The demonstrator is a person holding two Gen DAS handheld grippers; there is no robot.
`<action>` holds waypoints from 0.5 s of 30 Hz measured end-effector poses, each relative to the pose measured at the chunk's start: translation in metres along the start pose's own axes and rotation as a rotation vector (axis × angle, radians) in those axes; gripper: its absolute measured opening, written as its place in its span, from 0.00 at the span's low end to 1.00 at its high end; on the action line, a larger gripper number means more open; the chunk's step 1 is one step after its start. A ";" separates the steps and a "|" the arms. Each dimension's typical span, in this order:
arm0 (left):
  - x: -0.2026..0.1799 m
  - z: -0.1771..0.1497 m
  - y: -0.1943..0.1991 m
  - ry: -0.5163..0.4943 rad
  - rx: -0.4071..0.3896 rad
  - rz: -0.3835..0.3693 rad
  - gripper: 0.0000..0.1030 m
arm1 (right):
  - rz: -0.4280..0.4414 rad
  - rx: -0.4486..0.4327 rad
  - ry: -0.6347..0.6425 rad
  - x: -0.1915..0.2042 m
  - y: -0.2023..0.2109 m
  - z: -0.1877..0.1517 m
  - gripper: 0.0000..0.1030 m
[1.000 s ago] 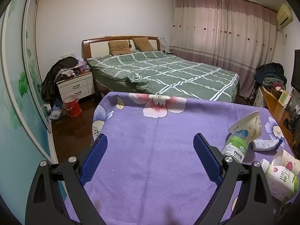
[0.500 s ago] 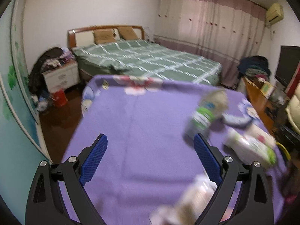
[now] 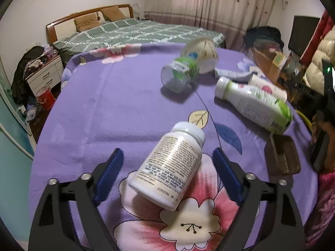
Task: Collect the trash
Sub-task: 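Lower the left gripper onto the white pill bottle and grasp it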
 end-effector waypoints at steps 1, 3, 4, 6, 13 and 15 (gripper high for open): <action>0.000 0.001 -0.004 -0.005 0.013 -0.003 0.73 | 0.000 0.001 0.000 0.001 0.000 0.000 0.51; 0.000 0.002 -0.010 -0.009 0.030 -0.005 0.68 | 0.001 0.001 -0.001 0.001 0.000 -0.001 0.53; -0.001 0.002 -0.013 -0.011 0.035 0.000 0.64 | 0.002 0.002 -0.003 0.001 0.000 0.000 0.53; -0.001 0.003 -0.015 -0.010 0.037 -0.004 0.59 | 0.003 0.003 -0.005 0.001 -0.001 -0.001 0.54; -0.002 0.005 -0.013 0.006 0.037 -0.025 0.48 | 0.009 0.005 -0.005 0.002 -0.001 -0.001 0.54; -0.004 0.006 -0.011 0.008 0.034 -0.026 0.47 | 0.008 0.005 -0.006 0.002 -0.001 -0.001 0.54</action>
Point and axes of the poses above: each gripper's, at about its wrist camera, not at the fingertips, and y roughly against the way its jaws point, x to its left, z to its top, the point moved 1 cm from there along -y, roughly the way its jaws point, and after that the axes turned 5 degrees about x, right-handed, at the moved point
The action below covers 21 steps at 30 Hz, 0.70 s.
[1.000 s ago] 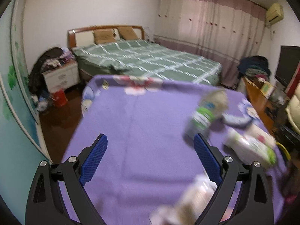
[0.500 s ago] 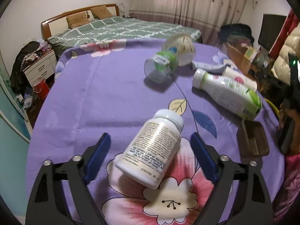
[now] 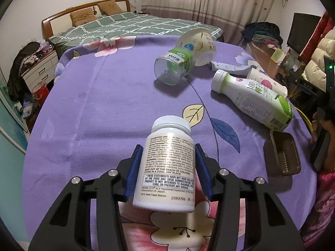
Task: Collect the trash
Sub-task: 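Lower the left gripper onto the white pill bottle and grasp it, then carry the pill bottle to the yellow bin and open the left gripper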
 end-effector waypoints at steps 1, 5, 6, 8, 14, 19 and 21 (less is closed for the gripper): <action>-0.001 0.001 0.002 0.000 -0.003 -0.001 0.47 | 0.002 -0.001 -0.001 0.000 0.001 0.000 0.54; -0.008 0.007 0.012 -0.008 -0.025 -0.001 0.47 | 0.027 0.009 -0.005 0.001 0.002 0.000 0.54; -0.011 0.009 0.015 -0.013 -0.031 0.000 0.47 | 0.039 0.012 -0.008 0.000 0.004 0.000 0.54; -0.019 0.016 0.022 -0.032 -0.049 0.003 0.47 | 0.058 0.006 -0.004 -0.003 0.014 -0.001 0.54; -0.053 0.034 0.035 -0.093 -0.076 -0.024 0.47 | 0.075 -0.013 0.039 -0.026 0.054 -0.019 0.58; -0.112 0.049 0.039 -0.160 -0.091 -0.118 0.47 | 0.031 -0.039 0.024 -0.069 0.093 -0.043 0.59; -0.142 0.054 0.039 -0.198 -0.095 -0.167 0.47 | -0.008 -0.047 0.000 -0.091 0.107 -0.052 0.60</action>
Point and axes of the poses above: each gripper's, at about its wrist camera, not at the fingertips, and y roughly against the way its jaws point, x to its left, z to its top, the point moved 1 cm from there along -y, roughly the way its jaws point, and after that the axes turned 5 degrees about x, right-handed, at the moved point
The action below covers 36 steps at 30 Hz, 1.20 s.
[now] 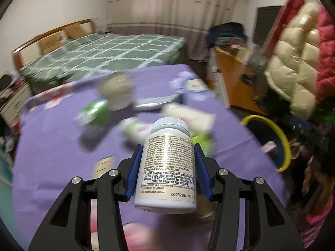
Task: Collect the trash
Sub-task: 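Carry the pill bottle to the yellow bin and open the left gripper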
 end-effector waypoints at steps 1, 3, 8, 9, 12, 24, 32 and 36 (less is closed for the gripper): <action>-0.017 0.005 -0.005 -0.023 0.000 -0.029 0.47 | -0.020 -0.005 -0.018 -0.013 0.006 -0.005 0.60; -0.049 0.014 -0.016 -0.062 0.011 -0.080 0.47 | -0.068 -0.008 -0.051 -0.037 0.017 -0.014 0.60; -0.135 0.030 -0.053 -0.177 0.062 -0.181 0.47 | -0.163 -0.013 -0.132 -0.091 0.040 -0.039 0.60; -0.149 0.030 -0.058 -0.196 0.068 -0.188 0.47 | -0.171 -0.011 -0.147 -0.099 0.043 -0.044 0.60; -0.189 0.034 -0.078 -0.241 0.091 -0.208 0.47 | -0.197 0.005 -0.188 -0.120 0.047 -0.059 0.60; -0.272 0.045 -0.140 -0.287 0.162 -0.231 0.59 | -0.205 0.033 -0.248 -0.143 0.041 -0.078 0.60; -0.265 0.052 -0.127 -0.284 0.094 -0.198 0.67 | -0.186 0.041 -0.240 -0.139 0.041 -0.076 0.60; -0.233 0.053 -0.103 -0.239 0.062 -0.201 0.73 | -0.164 0.047 -0.223 -0.129 0.038 -0.071 0.60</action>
Point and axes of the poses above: each gripper's, at about its wrist camera, not at the fingertips, and y roughly against the way its jaws point, x to its left, z to its top, the point moved 1 cm from there along -y, roughly the way its jaws point, and after that the axes turned 5 degrees about x, right-handed, at the moved point
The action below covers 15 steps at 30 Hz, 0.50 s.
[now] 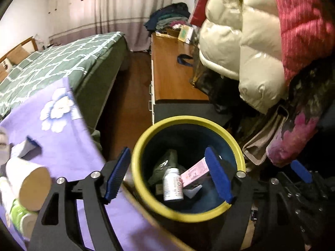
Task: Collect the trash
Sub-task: 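Carry the pill bottle to the yellow bin and open the left gripper, then move the right gripper to the brown plastic tray and grasp its rim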
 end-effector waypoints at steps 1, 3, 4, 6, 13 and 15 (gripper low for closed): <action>0.007 -0.003 0.008 0.008 -0.010 0.001 0.76 | 0.007 0.004 0.008 0.003 -0.001 0.000 0.60; 0.029 -0.012 0.030 0.033 -0.040 0.021 0.77 | 0.026 0.014 0.028 0.014 -0.004 0.000 0.60; 0.038 -0.015 0.037 0.043 -0.050 0.031 0.79 | 0.037 0.018 0.040 0.021 -0.005 0.001 0.60; 0.062 -0.023 0.056 0.071 -0.073 0.064 0.79 | 0.061 0.026 0.065 0.036 -0.008 0.001 0.60; 0.167 -0.061 0.127 0.219 -0.186 0.251 0.82 | 0.198 0.033 0.181 0.114 -0.011 0.013 0.60; 0.197 -0.074 0.144 0.258 -0.218 0.333 0.83 | 0.245 0.026 0.225 0.144 -0.009 0.017 0.60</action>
Point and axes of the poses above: each gripper's, at about its wrist camera, not at the fingertips, and y roughly against the way its jaws point, x to its left, z to its top, the point moved 1 cm from there along -y, roughly the way its jaws point, and after that the axes turned 5 degrees about x, right-handed, at the moved point
